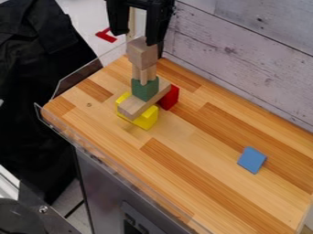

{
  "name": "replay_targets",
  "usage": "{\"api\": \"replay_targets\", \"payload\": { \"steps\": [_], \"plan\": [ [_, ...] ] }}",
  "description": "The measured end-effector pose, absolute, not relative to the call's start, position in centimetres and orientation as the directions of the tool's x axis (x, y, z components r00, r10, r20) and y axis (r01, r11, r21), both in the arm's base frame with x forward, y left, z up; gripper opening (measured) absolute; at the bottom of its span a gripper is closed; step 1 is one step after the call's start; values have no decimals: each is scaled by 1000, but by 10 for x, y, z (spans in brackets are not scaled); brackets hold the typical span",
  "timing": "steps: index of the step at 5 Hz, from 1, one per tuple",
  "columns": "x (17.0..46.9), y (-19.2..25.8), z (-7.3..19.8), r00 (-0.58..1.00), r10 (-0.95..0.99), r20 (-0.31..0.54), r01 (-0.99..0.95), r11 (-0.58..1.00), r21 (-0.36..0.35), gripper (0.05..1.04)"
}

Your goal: Moves cube to the middle

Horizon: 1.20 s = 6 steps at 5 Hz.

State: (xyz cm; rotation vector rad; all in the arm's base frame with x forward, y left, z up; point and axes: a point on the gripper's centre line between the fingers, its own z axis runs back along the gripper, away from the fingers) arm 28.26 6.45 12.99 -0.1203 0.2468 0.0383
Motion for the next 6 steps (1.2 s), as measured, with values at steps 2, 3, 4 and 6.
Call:
{"api": "replay_targets", "payload": {
  "steps": [2,3,4,6],
  "plan": [
    [282,67,119,959,18,-284,-57,990,-129,1000],
    [283,67,114,956,25,-293,-71,987,-146,951],
    [286,65,112,959,34,-283,-82,984,-160,661],
    [287,64,111,960,44,-277,-92,982,-163,555]
  ]
}}
